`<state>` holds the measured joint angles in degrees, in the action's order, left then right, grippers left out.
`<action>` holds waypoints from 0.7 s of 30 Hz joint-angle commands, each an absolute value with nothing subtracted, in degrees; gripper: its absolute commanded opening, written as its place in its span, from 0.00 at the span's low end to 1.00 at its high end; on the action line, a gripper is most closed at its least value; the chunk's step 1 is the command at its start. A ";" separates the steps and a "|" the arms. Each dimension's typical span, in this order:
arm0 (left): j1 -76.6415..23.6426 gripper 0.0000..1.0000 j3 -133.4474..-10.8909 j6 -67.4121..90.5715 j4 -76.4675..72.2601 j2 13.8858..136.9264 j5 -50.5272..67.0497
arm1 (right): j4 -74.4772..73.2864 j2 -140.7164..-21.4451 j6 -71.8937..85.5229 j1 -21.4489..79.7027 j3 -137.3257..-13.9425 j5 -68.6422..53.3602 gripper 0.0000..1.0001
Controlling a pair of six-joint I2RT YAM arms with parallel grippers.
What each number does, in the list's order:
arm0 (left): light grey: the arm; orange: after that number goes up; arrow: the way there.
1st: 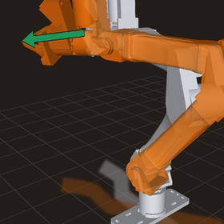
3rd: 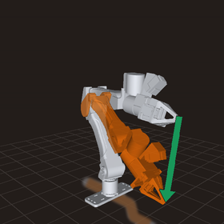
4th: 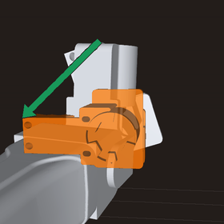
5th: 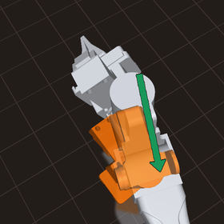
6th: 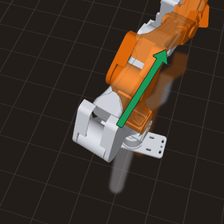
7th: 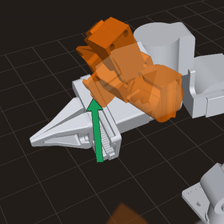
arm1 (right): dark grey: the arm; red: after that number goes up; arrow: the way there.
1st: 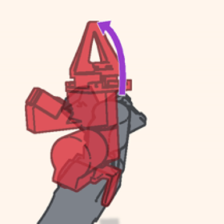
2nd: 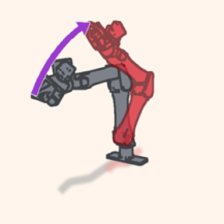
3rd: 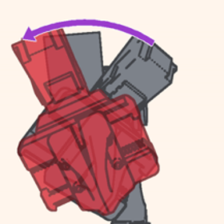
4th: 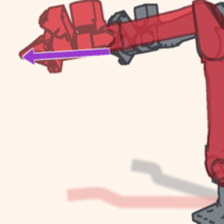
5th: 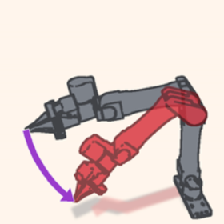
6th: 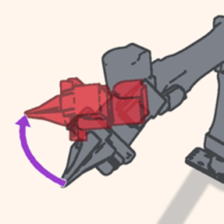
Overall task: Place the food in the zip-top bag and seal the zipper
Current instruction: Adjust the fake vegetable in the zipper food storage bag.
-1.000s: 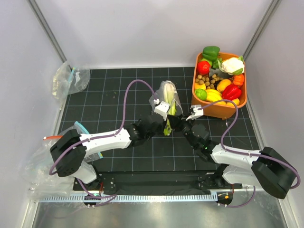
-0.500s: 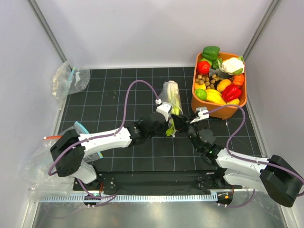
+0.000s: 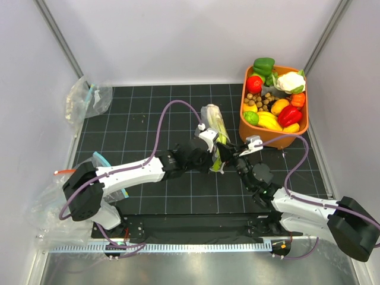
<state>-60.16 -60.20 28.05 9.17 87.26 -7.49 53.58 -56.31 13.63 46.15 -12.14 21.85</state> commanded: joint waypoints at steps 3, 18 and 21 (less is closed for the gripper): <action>-61.00 0.00 -63.10 28.39 13.36 87.45 -7.21 | 57.67 -51.16 9.84 46.23 -12.13 25.13 0.01; -61.79 0.00 -63.90 30.41 13.36 85.26 -1.14 | 56.60 -54.92 8.79 46.23 -13.36 22.94 0.01; -61.70 0.00 -63.46 31.81 11.78 82.62 -0.44 | 58.09 -58.88 11.07 46.23 -13.97 22.15 0.01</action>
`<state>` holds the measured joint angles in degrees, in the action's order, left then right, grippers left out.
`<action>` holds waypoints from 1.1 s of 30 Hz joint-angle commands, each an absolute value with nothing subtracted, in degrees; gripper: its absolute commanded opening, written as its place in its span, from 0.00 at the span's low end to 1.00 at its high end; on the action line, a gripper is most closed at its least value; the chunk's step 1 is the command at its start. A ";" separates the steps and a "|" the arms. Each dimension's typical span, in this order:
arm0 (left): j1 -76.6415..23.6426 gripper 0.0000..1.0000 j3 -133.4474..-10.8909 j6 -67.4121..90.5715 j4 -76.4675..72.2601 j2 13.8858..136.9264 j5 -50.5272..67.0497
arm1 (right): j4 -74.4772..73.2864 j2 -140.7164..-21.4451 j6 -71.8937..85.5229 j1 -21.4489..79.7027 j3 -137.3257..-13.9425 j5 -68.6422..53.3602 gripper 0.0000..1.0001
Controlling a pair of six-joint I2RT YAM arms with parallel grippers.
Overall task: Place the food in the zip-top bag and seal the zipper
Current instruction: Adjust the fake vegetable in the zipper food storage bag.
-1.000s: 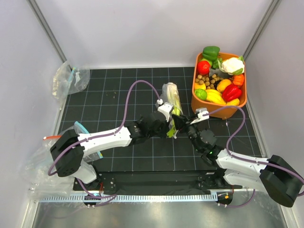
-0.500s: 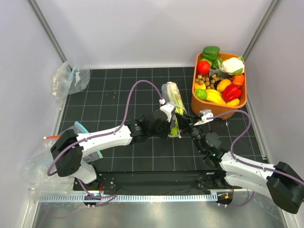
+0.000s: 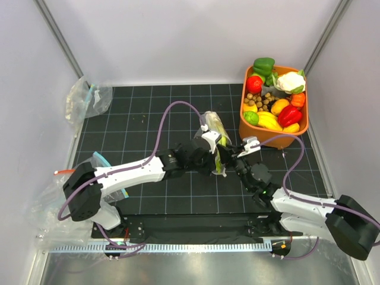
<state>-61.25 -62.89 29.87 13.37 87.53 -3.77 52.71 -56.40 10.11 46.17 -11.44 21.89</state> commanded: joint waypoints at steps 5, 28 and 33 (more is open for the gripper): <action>-60.39 0.00 -63.10 35.24 7.65 81.82 5.78 | 68.17 -67.66 15.81 46.32 -13.01 22.24 0.01; -46.23 0.00 -58.80 35.34 5.10 79.72 10.90 | 61.79 -88.14 32.43 46.32 -25.65 5.99 0.08; -46.14 0.00 -58.71 34.72 5.18 79.80 12.13 | 60.12 -92.11 33.49 46.41 -28.39 4.48 0.22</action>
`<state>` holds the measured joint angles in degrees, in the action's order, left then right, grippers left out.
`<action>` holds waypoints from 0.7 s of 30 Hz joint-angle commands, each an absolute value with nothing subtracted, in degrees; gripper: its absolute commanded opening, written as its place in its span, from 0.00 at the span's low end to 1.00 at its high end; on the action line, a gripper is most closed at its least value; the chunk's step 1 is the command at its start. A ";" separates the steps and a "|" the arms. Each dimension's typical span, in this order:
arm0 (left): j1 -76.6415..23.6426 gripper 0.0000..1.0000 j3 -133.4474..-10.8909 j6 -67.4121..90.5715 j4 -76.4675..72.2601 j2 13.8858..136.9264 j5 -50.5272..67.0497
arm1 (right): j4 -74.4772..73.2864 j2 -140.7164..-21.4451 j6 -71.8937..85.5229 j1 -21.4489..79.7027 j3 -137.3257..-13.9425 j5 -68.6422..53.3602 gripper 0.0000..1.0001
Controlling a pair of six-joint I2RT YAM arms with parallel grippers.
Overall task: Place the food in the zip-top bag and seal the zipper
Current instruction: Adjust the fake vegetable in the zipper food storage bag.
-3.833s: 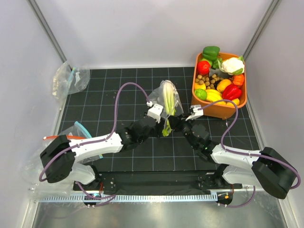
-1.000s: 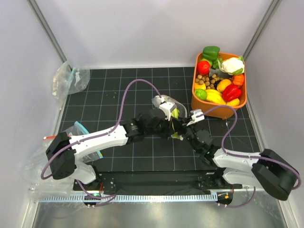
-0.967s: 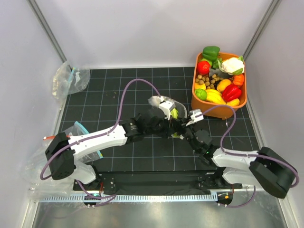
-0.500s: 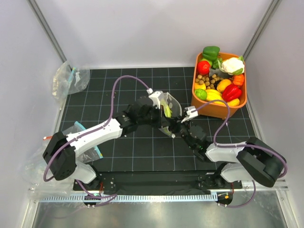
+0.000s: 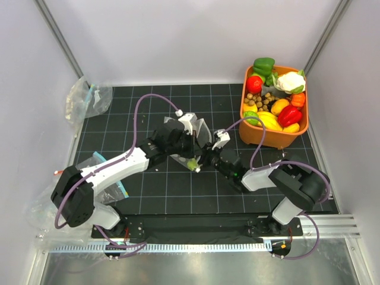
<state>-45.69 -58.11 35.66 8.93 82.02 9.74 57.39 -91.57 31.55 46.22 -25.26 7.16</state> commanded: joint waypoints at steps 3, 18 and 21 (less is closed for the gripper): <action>-46.14 0.00 -58.71 34.72 5.54 80.85 12.66 | 59.15 -92.20 33.49 46.49 -29.18 4.40 0.32; -46.14 0.00 -58.97 34.45 6.24 83.93 12.22 | 54.76 -87.37 32.87 46.32 -28.22 9.04 0.70; -46.14 0.00 -59.50 34.37 7.03 84.72 11.52 | 53.44 -84.65 32.08 46.41 -27.77 10.54 0.76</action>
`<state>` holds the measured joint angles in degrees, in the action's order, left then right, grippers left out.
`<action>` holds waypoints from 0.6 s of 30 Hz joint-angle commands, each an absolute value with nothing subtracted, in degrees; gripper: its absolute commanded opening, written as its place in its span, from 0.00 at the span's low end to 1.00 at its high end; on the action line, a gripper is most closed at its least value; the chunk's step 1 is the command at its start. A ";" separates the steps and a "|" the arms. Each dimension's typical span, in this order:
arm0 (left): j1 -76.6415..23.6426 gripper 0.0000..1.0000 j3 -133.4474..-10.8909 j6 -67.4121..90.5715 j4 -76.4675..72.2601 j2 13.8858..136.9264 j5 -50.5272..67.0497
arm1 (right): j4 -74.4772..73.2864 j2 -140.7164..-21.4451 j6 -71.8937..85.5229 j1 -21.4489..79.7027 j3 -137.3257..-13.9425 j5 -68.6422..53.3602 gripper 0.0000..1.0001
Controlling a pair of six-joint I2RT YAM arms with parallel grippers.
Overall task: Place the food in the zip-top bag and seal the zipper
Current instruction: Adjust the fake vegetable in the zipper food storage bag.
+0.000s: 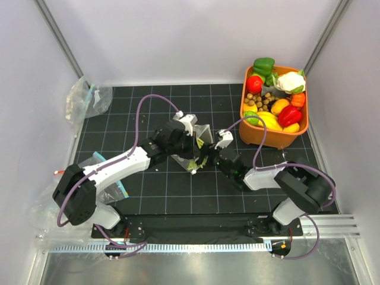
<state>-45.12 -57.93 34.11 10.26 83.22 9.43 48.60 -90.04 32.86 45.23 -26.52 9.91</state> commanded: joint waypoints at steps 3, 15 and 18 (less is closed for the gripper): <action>-46.14 0.00 -60.03 34.28 7.91 86.21 11.25 | 48.62 -82.71 31.64 46.23 -28.38 13.43 0.80; -46.14 0.00 -61.17 33.40 9.31 87.80 9.32 | 38.76 -78.66 33.92 45.70 -29.35 19.69 0.64; -46.14 0.00 -61.78 33.22 10.19 88.59 9.05 | 38.06 -78.14 32.88 45.70 -29.44 19.69 0.64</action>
<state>-45.76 -60.05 34.04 8.82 87.24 9.41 34.61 -81.10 32.08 45.45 -26.50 17.45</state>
